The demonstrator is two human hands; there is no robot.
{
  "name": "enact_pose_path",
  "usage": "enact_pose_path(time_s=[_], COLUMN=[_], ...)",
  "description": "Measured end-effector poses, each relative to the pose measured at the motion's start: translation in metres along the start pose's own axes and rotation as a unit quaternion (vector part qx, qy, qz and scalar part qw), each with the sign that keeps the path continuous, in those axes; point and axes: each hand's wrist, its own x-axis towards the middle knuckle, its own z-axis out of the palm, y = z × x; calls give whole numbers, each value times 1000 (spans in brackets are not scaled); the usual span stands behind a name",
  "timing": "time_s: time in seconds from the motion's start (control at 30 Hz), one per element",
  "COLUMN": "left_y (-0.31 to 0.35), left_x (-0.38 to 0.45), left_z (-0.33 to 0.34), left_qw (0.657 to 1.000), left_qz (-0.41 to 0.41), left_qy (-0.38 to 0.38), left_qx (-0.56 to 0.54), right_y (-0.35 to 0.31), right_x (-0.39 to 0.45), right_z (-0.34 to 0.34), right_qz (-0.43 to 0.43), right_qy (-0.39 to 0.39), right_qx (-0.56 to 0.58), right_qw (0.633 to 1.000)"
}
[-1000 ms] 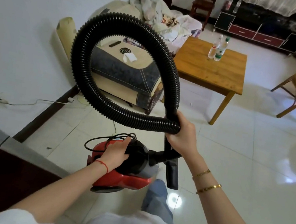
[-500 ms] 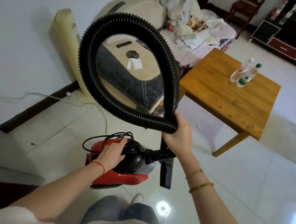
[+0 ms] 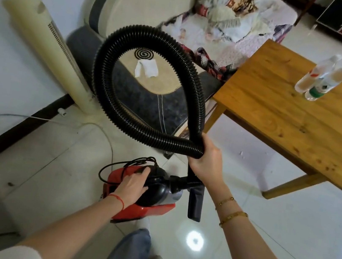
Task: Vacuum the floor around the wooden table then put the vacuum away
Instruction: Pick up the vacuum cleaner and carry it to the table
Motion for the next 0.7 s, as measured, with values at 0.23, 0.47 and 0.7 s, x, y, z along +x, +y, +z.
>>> enact_pose_path(time_s=[0.23, 0.47, 0.7], left_y=[-49, -116, -167], left_x=[110, 190, 226], left_z=[84, 174, 235], left_qw=[999, 998, 996], left_qz=[12, 23, 32], left_qy=[-2, 16, 45], left_qx=[37, 54, 65], right_y=[123, 225, 272], right_x=[44, 64, 64], right_z=[94, 179, 238], right_qz=[15, -10, -54], right_qy=[4, 23, 33], right_qx=[-26, -49, -48], right_qw=[1000, 998, 997])
